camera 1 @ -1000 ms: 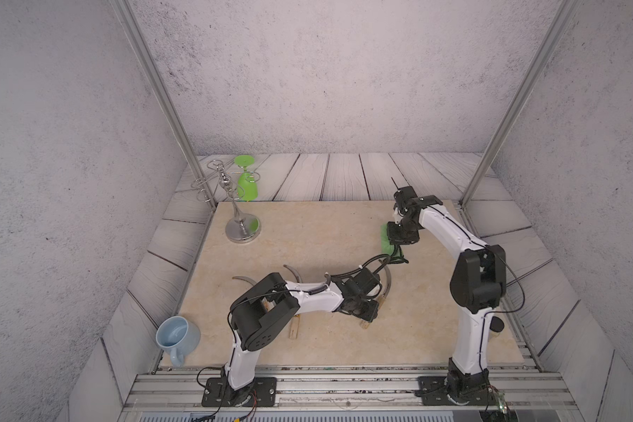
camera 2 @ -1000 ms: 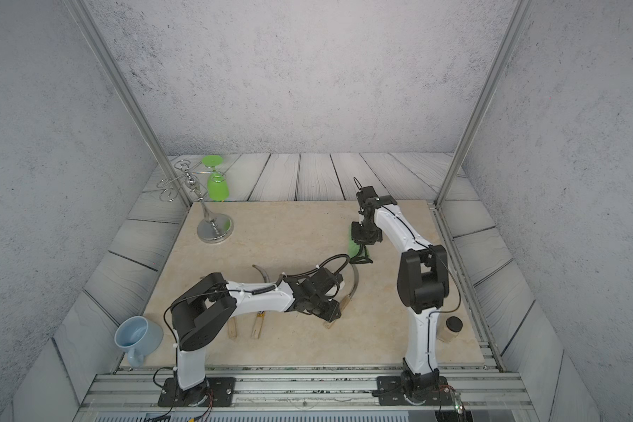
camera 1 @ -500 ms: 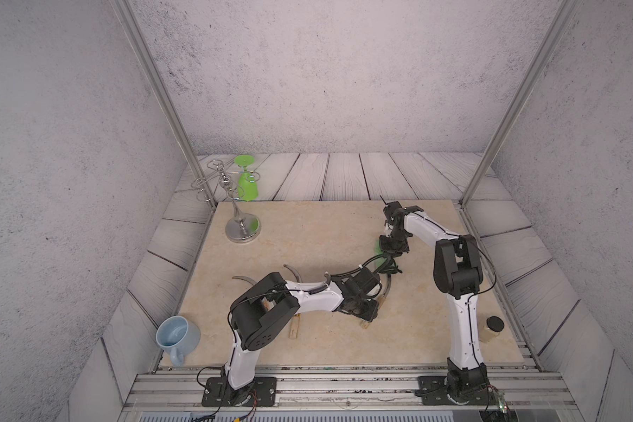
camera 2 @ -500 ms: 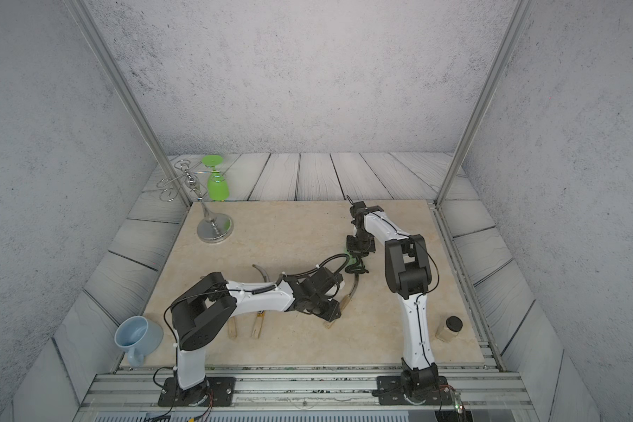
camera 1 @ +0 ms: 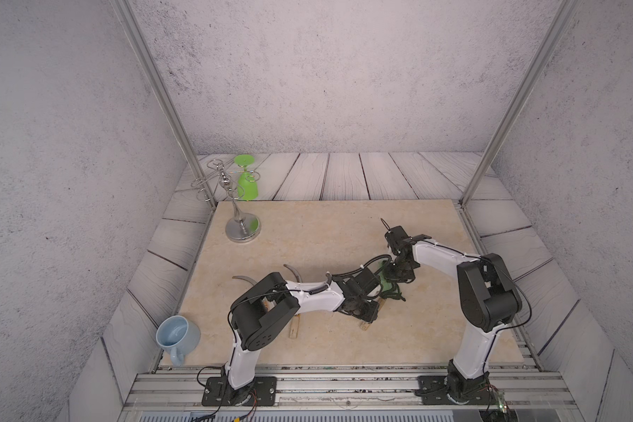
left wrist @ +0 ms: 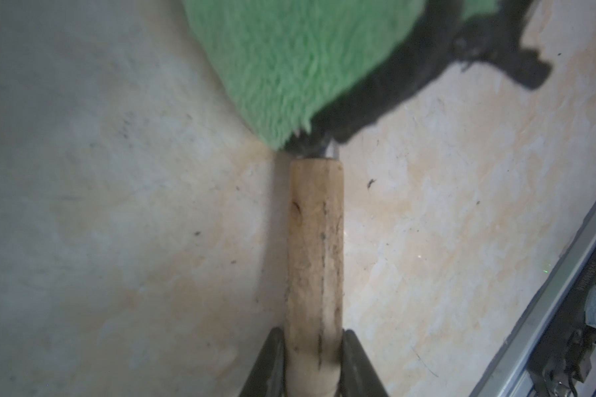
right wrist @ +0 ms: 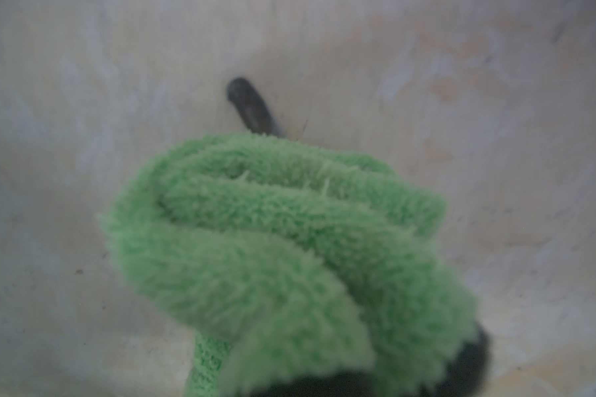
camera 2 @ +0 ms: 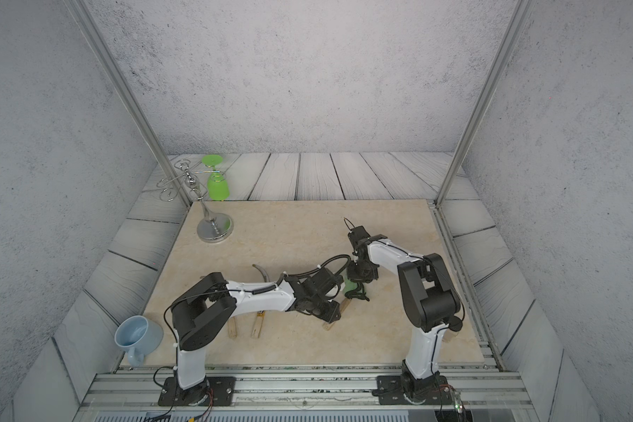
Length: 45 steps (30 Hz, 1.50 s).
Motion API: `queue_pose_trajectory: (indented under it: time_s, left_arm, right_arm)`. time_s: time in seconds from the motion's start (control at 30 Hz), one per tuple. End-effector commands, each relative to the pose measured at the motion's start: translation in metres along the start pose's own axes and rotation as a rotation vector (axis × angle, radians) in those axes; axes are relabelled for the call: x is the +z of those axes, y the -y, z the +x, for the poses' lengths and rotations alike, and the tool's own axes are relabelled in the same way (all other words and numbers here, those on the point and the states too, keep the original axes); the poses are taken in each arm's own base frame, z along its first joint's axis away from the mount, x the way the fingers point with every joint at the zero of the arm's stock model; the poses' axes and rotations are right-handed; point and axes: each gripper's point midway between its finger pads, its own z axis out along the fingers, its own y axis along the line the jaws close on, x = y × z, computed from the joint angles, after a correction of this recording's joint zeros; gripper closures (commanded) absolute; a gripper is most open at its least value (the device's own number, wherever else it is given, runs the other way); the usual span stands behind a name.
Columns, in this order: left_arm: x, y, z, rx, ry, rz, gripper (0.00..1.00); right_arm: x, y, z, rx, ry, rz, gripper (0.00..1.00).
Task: Wipe small sickles with rags
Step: Wipe the small sickle at the center of the board, then pick up the small sickle from the center of the board.
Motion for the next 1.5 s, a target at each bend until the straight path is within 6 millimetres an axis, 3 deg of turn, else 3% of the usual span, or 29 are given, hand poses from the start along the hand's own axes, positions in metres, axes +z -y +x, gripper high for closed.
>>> queue_pose_trajectory:
  time_s: [0.0,0.13,0.37,0.53,0.73,0.9,1.1,1.33,1.47]
  left_arm:
    - [0.010,-0.019,0.002,-0.033,-0.009,-0.069,0.90]
    - [0.008,-0.021,0.004,-0.036,-0.010,-0.076,0.89]
    - [0.007,-0.024,0.008,-0.029,-0.027,-0.096,0.85]
    - [0.009,-0.030,0.010,-0.027,-0.052,-0.132,0.68]
    - [0.010,-0.032,0.001,-0.020,-0.062,-0.172,0.51]
    - [0.012,-0.035,-0.007,0.003,-0.079,-0.217,0.51]
    - [0.022,-0.039,-0.009,0.017,-0.115,-0.240,0.61]
    - [0.035,-0.037,-0.010,0.014,-0.122,-0.218,0.91]
    - [0.032,-0.036,-0.015,0.005,-0.093,-0.192,1.00]
  right_arm:
    - [0.015,-0.007,0.074,0.050,-0.223,-0.056,0.79]
    - [-0.012,0.002,0.068,0.057,-0.136,-0.017,0.79]
    - [-0.072,0.026,0.032,0.097,0.059,0.020,0.79]
    - [-0.108,0.027,0.018,0.098,0.162,-0.025,0.78]
    - [-0.128,0.026,0.017,0.068,0.206,-0.053,0.78]
    - [-0.135,0.029,0.025,0.068,0.231,-0.080,0.77]
    - [-0.137,0.038,0.033,0.081,0.243,-0.099,0.77]
    - [-0.138,0.046,0.034,0.107,0.257,-0.130,0.77]
    - [-0.140,0.044,0.031,0.113,0.269,-0.167,0.77]
